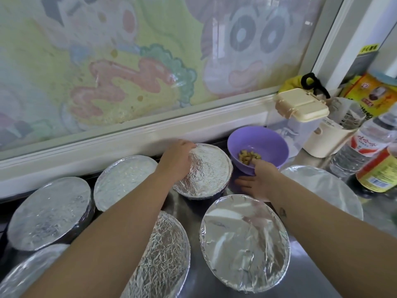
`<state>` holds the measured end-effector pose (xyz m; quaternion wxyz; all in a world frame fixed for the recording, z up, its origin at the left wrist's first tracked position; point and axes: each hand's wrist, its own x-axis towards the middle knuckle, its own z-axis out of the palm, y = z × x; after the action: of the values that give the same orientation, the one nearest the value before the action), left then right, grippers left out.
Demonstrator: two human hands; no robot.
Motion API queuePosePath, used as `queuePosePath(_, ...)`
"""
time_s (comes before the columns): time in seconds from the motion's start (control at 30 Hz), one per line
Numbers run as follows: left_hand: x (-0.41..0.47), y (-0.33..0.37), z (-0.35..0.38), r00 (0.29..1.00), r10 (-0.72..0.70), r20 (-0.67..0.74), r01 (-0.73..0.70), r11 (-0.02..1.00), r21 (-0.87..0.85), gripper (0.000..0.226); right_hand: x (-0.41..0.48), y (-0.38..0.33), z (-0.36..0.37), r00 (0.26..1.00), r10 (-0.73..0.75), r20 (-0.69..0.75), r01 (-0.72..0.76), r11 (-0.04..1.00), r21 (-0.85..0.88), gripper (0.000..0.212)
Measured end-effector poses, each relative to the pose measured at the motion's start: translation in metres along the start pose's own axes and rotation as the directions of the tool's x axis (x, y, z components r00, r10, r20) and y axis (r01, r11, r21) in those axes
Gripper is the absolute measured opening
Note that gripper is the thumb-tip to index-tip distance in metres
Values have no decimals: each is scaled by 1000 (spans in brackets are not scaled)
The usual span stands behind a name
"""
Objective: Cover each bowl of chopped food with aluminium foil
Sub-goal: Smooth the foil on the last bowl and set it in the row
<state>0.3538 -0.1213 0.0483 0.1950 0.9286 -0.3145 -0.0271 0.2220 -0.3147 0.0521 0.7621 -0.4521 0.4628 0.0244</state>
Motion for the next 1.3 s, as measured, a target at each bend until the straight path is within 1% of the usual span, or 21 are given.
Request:
queuePosePath(0.07, -14, 15, 0, 996, 91, -1, -91, 995, -43, 37, 4, 1, 0, 999, -18, -43, 20, 998, 60, 46)
queuePosePath(0.13, -30, 31, 3, 977, 206, 56, -201, 977, -75, 34, 6, 2, 0, 996, -29, -80, 34, 997, 71, 45)
queuePosePath(0.2, -46, 41, 10, 952, 281, 124, -275, 959, -65, 32, 6, 1, 1, 992, -54, -117, 60, 997, 46, 44)
queuePosePath(0.27, -56, 44, 16, 940, 296, 167, -301, 954, 2, 32, 6, -3, 2, 988, -61, -145, 65, 998, 18, 45)
queuePosePath(0.4, -66, 37, 22, 946, 255, 199, -276, 957, 85, 34, -6, -10, 5, 985, -102, -139, 106, 994, 18, 45)
queuePosePath(0.5, -73, 35, 17, 951, 207, 228, -244, 959, 146, 36, -23, -16, 5, 985, -142, -103, 146, 988, 40, 44)
queuePosePath(0.57, -82, 41, 10, 961, 188, 205, -223, 961, 166, 36, -38, -19, 4, 985, -160, -62, 162, 986, 28, 44)
queuePosePath(0.67, -105, 52, -6, 983, 156, 101, -167, 979, 113, 34, -68, -22, 1, 983, -179, 23, 180, 984, -17, 42)
queuePosePath(0.73, -128, 57, -16, 984, 170, 47, -174, 981, 86, 32, -91, -19, -4, 977, -189, 101, 195, 980, -49, 37)
queuePosePath(0.83, -173, 59, -28, 978, 207, 0, -206, 978, 42, 29, -132, -11, -13, 954, -212, 214, 234, 968, -86, 34)
queuePosePath(0.93, -227, 60, -33, 981, 193, 14, -193, 981, 32, 30, -168, 4, -28, 934, -206, 291, 259, 954, -154, 33)
queuePosePath(1.0, -258, 60, -32, 984, 166, 69, -170, 984, 56, 33, -185, 17, -39, 929, -192, 318, 264, 943, -201, 30)
queuePosePath(1.1, -294, 53, -22, 980, 78, 185, -94, 992, 81, 26, -201, 36, -53, 923, -173, 342, 288, 903, -319, 31)
queuePosePath(1.17, -314, 48, -11, 957, 49, 287, -76, 993, 86, 20, -209, 51, -61, 924, -142, 355, 284, 877, -387, 31)
queuePosePath(1.2, -323, 43, -4, 938, 25, 347, -65, 993, 103, 21, -212, 58, -64, 923, -129, 364, 285, 862, -419, 31)
queuePosePath(1.23, -331, 40, 2, 914, -17, 406, -39, 991, 131, 30, -215, 65, -68, 922, -111, 372, 284, 847, -450, 32)
queuePosePath(1.3, -342, 31, 14, 874, -88, 477, 20, 989, 146, 63, -221, 77, -76, 919, -67, 389, 280, 805, -523, 32)
